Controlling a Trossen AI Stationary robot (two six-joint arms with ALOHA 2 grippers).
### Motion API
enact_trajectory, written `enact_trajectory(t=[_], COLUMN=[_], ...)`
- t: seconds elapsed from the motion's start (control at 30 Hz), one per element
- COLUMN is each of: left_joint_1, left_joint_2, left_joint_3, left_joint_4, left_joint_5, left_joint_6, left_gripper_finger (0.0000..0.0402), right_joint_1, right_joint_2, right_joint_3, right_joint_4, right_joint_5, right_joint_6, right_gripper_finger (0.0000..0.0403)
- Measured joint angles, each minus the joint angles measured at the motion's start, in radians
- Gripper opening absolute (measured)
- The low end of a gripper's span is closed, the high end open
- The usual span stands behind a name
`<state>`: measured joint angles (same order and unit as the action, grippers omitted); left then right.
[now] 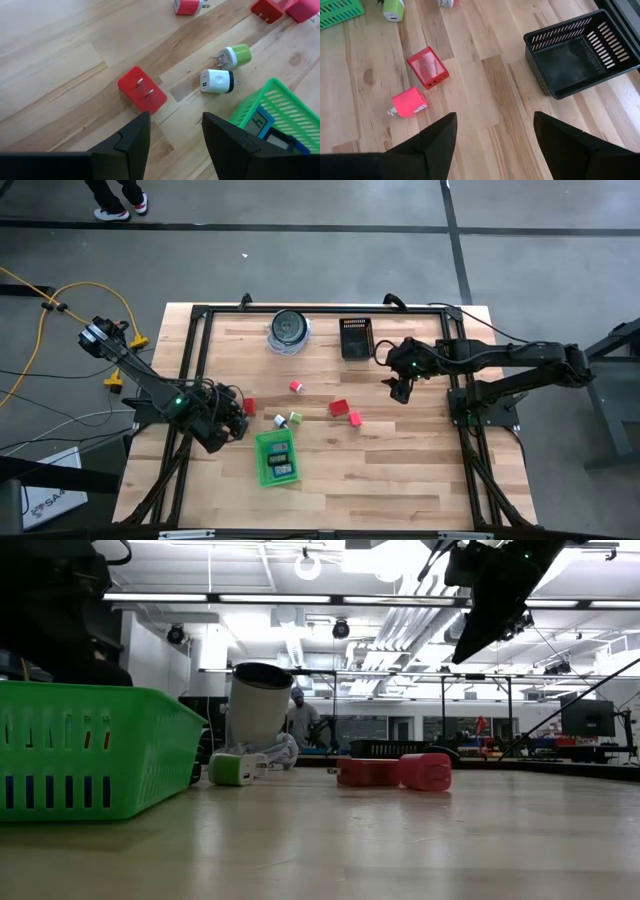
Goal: Pick & Place Office items
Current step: Put the left red charger adapter into the black bin
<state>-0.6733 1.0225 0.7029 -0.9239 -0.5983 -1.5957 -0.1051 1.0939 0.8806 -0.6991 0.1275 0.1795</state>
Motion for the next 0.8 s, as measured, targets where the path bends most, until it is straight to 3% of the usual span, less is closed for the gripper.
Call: enact_trajectory(t=[0.37, 0.8], left_joint_1=[0.065, 0.243], left_joint_2=[0.000, 0.000], left_joint_3=[0.012, 0.082], left_joint_4=[-0.014, -0.181], left_joint_5=[0.022, 0.179], left_joint_6=[-0.028, -0.121], left_gripper_finger=[0.0172, 0.0172], right_joint_1=[0.000, 0.000], right_joint_2=[0.000, 0.000], right_joint_3=[0.000, 0.001], right_joint_4=[0.000, 0.001], right_joint_5=[0.000, 0.000], right_joint_6=[0.000, 0.000], right_gripper_finger=[0.0250, 0.0250])
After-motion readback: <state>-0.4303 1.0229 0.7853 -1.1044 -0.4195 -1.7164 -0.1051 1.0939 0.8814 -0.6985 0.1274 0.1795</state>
